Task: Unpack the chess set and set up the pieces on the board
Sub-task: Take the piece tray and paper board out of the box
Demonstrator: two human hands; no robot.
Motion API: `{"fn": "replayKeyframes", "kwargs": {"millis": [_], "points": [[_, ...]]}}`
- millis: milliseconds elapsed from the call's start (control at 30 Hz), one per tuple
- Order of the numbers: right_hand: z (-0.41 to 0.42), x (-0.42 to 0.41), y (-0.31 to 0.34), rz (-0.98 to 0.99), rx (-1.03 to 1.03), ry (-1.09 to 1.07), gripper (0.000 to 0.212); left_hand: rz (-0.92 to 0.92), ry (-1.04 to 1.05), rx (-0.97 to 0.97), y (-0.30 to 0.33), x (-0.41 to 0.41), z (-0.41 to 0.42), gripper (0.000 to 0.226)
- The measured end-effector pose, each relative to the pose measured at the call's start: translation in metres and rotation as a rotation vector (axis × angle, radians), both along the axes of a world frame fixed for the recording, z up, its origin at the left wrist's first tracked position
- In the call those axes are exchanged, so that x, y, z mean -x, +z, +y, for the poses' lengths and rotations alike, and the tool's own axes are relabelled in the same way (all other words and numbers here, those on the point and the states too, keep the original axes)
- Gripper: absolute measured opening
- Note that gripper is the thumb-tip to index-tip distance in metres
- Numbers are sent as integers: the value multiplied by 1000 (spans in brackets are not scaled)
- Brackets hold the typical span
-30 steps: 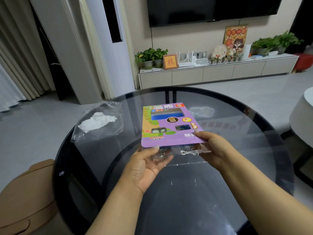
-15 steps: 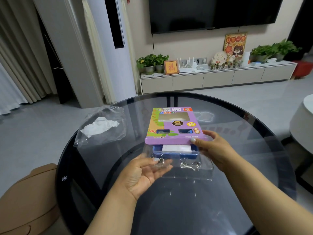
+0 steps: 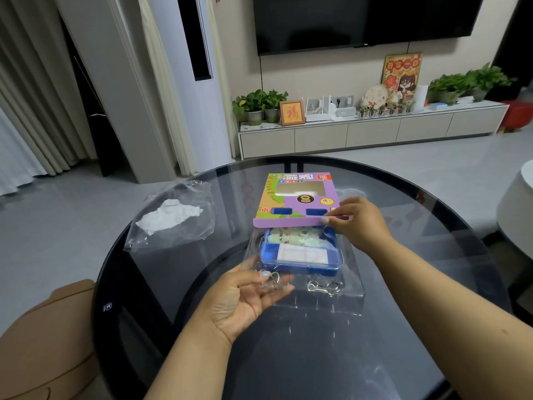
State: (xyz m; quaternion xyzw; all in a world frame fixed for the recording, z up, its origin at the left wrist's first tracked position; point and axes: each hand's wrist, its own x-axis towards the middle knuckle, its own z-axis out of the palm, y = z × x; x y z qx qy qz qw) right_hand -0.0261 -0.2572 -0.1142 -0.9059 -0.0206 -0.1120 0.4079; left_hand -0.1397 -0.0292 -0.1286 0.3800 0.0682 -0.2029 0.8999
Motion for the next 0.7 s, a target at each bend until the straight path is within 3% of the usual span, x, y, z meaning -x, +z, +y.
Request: {"fn": "replayKeyframes", "kwargs": {"millis": [100, 233, 367, 567, 700], "points": [[6, -10, 5, 10, 135, 67, 28, 5, 22, 9, 0, -2, 3, 57], [7, -26, 3, 79, 166, -16, 33, 17, 27, -10, -1, -5, 4, 57], [10, -39, 2, 39, 252, -66, 33, 22, 32, -15, -1, -6, 3, 56], [15, -41, 5, -39, 363, 166, 20, 18, 59, -13, 1, -6, 7, 54], [14, -53, 6, -64, 553, 73, 23, 30, 54, -31, 2, -6, 3, 55]]}}
